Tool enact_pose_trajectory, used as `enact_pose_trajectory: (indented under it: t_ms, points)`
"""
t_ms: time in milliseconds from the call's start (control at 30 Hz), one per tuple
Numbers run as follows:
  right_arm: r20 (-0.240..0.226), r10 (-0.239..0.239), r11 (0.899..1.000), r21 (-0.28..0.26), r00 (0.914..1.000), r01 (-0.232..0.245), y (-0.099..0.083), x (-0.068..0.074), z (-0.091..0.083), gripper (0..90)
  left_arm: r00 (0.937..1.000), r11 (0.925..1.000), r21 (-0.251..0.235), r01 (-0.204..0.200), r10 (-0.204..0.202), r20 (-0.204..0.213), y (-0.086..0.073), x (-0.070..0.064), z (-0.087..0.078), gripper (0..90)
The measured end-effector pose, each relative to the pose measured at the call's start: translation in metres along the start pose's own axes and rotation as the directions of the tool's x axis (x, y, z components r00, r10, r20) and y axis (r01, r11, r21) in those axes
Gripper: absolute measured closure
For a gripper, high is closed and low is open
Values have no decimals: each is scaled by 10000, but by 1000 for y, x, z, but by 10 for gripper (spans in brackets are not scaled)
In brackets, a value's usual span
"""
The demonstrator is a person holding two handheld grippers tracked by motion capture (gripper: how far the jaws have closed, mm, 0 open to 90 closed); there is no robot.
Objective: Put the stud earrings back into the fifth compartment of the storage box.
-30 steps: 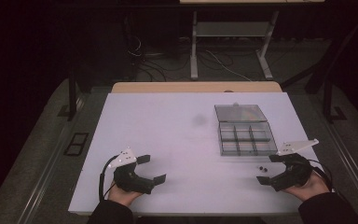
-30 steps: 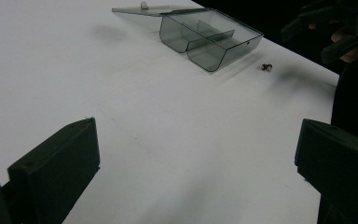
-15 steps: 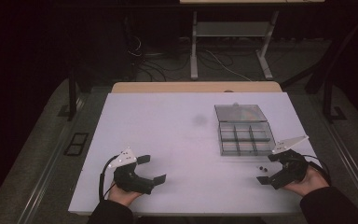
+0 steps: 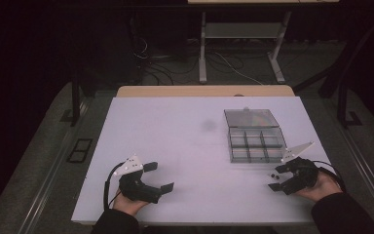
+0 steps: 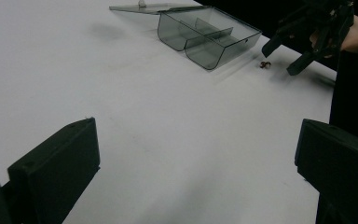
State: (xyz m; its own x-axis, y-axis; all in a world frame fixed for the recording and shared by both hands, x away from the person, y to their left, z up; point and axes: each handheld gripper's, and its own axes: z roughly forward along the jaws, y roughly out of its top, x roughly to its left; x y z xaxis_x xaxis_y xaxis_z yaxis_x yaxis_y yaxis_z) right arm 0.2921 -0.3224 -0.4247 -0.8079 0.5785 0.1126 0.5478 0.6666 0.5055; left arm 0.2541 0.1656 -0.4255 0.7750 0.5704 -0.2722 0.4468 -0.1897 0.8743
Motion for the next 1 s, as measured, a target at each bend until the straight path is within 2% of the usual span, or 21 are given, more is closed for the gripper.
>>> enact_pose_trajectory:
  t_ms: [67, 100, 267, 433, 800, 1000]
  points:
    - [4, -23, 10000, 55, 10000, 23, -3, -3, 1, 361, 10000, 10000, -5, 2, -2, 6, 0, 0, 0, 0]
    - [4, -23, 10000, 55, 10000, 23, -3, -3, 1, 361, 10000, 10000, -7, 6, -6, 15, 0, 0, 0, 0]
    - [131, 60, 10000, 23, 9999, -60, -5, -8, 2, 481, 10000, 10000, 9, 16, -16, 22, 0, 0, 1, 0]
    - [278, 48, 10000, 39, 9996, -49, -4, -10, 4, 542, 10000, 10000, -4, 15, -15, 22, 0, 0, 0, 0]
    - [466, -72, 9999, 104, 9989, 67, -6, -13, 3, 752, 10000, 10000, -39, 22, -22, 10, 0, 0, 0, 0]
    - [293, 2, 9999, 168, 9996, -7, -9, -14, 2, 778, 10000, 9999, -107, 51, -51, 20, 0, 0, -1, 0]
